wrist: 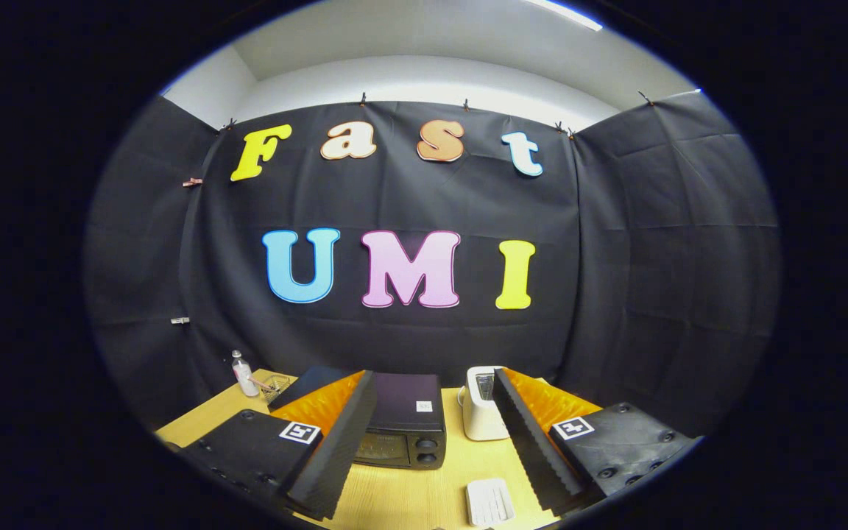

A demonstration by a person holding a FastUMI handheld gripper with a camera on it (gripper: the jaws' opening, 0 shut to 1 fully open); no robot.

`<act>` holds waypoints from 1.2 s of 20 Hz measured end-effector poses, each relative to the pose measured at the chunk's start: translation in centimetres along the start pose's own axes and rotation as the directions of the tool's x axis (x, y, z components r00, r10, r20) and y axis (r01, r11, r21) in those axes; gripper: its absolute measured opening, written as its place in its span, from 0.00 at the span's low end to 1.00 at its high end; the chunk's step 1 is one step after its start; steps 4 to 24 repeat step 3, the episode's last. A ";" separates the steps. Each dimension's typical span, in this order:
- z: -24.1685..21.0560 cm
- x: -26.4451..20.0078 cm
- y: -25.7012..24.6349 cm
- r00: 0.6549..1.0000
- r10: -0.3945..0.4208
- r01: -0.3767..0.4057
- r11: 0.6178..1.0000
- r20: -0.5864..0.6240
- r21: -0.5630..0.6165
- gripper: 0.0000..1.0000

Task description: Open the toaster oven, put the food inside, and close the toaster oven door.

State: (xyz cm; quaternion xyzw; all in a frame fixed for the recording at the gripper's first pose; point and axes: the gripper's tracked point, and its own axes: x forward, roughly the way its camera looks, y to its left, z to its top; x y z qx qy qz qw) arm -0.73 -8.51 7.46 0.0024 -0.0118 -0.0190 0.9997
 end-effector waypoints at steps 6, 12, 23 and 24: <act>0.8 0.3 0.1 1.000 0.002 -0.002 1.000 0.016 0.001 0.98; 0.8 0.3 0.1 1.000 0.002 -0.002 1.000 0.016 0.001 0.98; 0.8 0.3 0.1 1.000 0.002 -0.002 1.000 0.016 0.001 0.98; 0.8 0.3 0.1 1.000 0.002 -0.002 1.000 0.016 0.001 0.98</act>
